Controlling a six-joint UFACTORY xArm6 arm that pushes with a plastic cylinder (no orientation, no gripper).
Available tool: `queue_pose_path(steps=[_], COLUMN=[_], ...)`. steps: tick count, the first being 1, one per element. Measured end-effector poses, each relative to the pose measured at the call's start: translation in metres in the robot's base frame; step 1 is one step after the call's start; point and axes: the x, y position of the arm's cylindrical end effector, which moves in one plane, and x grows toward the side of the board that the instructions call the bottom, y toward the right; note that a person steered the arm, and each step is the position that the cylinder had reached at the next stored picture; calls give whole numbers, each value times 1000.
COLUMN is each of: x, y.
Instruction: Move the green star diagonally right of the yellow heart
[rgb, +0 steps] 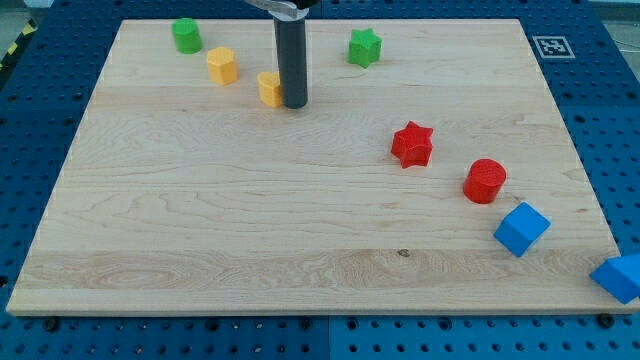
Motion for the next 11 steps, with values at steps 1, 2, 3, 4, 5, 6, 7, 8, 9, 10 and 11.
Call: queue_pose_path(steps=[1, 2, 3, 4, 5, 6, 7, 8, 9, 10, 11], x=[2, -6, -40, -91, -139, -142, -94, -51, -76, -115, -138], y=[63, 147, 215, 211, 159, 121, 109, 109, 126, 134, 122])
